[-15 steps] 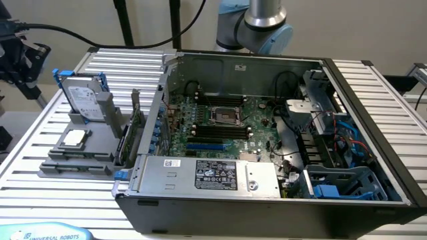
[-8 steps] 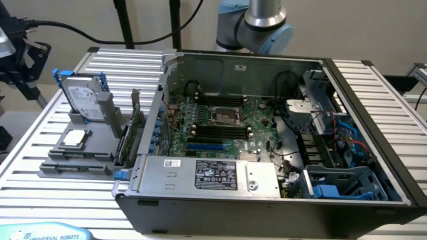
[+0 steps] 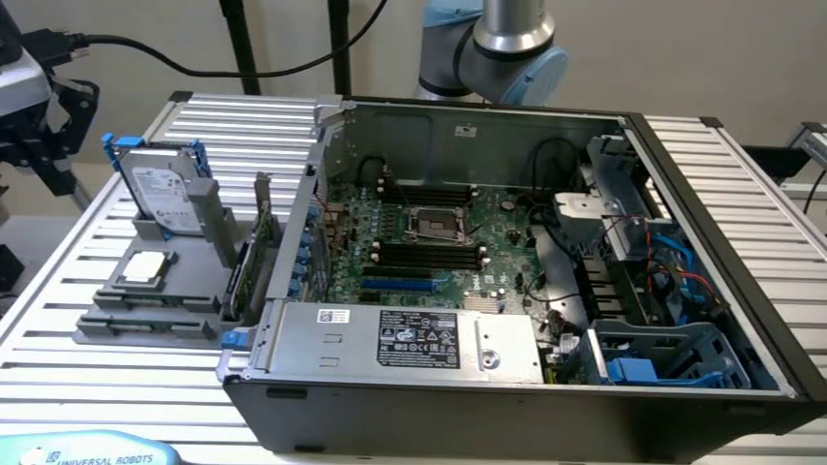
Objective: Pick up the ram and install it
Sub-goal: 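Pick up the ram and move it above insertion slot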
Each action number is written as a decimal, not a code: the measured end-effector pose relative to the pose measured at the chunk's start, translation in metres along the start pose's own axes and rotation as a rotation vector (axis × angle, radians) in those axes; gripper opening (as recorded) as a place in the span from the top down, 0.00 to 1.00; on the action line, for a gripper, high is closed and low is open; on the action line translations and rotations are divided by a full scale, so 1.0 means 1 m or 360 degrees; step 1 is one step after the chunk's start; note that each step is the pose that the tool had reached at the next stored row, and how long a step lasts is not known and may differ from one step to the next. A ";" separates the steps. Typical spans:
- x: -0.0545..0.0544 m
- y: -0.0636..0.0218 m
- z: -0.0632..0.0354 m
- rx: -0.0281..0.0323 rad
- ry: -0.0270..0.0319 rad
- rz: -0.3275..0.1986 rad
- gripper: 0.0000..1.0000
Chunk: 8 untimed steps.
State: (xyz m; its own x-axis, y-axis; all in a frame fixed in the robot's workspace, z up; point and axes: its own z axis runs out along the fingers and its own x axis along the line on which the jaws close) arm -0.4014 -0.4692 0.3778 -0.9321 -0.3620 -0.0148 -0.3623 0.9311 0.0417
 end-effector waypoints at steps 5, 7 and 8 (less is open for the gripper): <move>0.000 0.0000 0.0012 -0.00021 0.00061 -0.0145 0.89; 0.000 -0.0001 0.0017 -0.00030 0.00084 -0.0202 0.89; 0.000 -0.0001 0.0019 -0.00034 0.00095 -0.0231 0.89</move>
State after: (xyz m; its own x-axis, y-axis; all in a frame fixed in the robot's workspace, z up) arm -0.4014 -0.4692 0.3759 -0.8700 -0.4929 -0.0149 -0.4930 0.8690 0.0417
